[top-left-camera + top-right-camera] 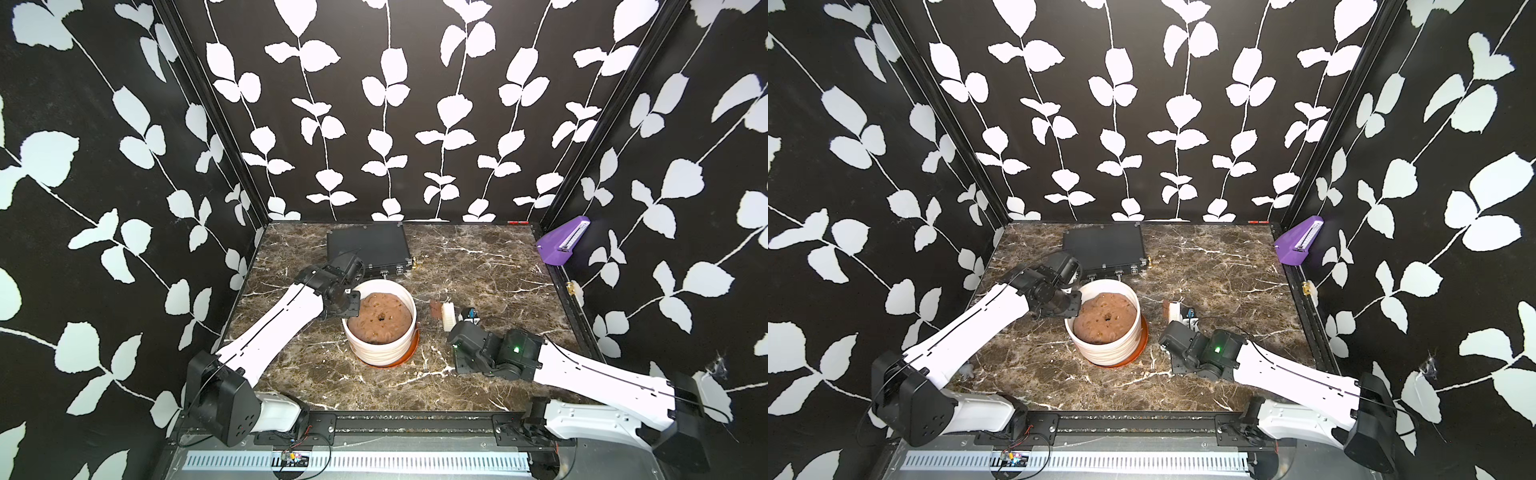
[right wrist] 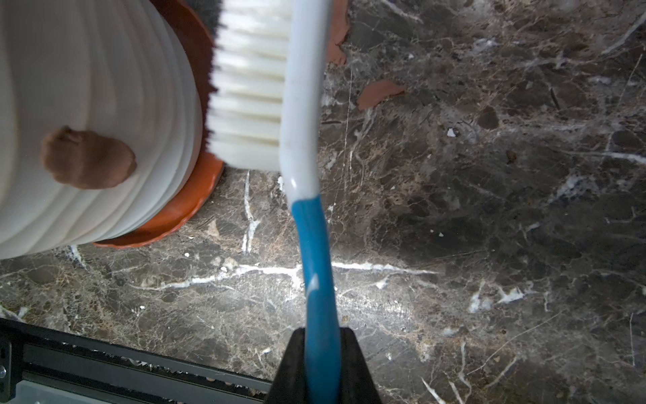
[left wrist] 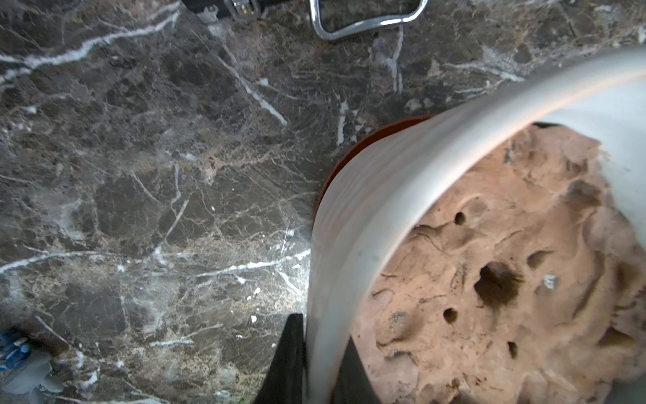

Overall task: Scrub the dried mud off the ceramic pot
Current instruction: Rotate the pot on the tray.

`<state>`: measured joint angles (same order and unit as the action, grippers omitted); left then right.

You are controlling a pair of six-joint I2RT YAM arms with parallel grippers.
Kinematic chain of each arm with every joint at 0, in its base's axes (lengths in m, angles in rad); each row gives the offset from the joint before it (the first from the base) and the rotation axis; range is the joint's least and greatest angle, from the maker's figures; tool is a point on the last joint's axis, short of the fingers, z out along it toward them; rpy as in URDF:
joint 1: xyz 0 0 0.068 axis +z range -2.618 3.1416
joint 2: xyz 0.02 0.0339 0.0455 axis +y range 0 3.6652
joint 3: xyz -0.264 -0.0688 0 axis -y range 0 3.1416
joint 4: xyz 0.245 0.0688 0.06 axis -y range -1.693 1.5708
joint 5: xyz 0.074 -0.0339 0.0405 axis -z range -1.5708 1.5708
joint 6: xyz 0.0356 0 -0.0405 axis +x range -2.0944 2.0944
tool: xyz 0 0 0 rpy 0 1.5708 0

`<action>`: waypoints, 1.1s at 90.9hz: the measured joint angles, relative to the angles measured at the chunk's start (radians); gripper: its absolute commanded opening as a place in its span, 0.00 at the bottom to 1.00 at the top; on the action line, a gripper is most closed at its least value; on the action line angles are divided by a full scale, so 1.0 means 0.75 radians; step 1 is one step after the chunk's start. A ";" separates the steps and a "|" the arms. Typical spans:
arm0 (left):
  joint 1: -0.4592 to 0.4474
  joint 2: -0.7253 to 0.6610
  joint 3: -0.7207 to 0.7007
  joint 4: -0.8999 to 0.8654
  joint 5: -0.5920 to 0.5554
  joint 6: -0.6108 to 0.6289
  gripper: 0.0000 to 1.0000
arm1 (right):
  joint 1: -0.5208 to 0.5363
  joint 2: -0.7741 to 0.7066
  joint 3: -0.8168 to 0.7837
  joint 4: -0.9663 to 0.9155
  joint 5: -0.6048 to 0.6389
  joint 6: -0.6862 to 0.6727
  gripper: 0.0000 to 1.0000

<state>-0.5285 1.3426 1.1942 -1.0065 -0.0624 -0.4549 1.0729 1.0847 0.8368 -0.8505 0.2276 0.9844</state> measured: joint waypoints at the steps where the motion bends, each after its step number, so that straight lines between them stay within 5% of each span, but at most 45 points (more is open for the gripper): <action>1: 0.002 -0.005 0.000 0.006 0.007 -0.012 0.33 | 0.000 0.001 0.000 0.000 0.000 0.000 0.00; 18: 0.003 -0.026 0.058 0.054 0.062 -0.030 0.52 | 0.000 0.001 0.000 -0.008 -0.001 0.001 0.00; 59: -0.002 0.233 0.242 0.200 0.059 0.063 0.52 | 0.000 -0.017 -0.014 0.013 -0.006 0.011 0.00; 67: 0.002 0.261 0.245 0.202 0.060 0.095 0.45 | 0.001 -0.030 -0.029 0.017 -0.008 0.015 0.00; 76: 0.003 0.262 0.256 0.170 0.049 0.158 0.17 | 0.001 -0.030 -0.041 0.027 -0.017 0.015 0.00; 84: -0.001 0.241 0.264 0.070 0.058 0.259 0.01 | 0.001 -0.026 -0.041 0.034 -0.026 0.015 0.00; 100: -0.041 0.248 0.261 0.133 0.087 0.084 0.00 | 0.001 -0.024 -0.041 0.042 -0.033 0.015 0.00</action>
<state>-0.5594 1.5288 1.3899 -0.9066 0.0032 -0.3916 1.0733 1.0664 0.8059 -0.8192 0.2028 0.9955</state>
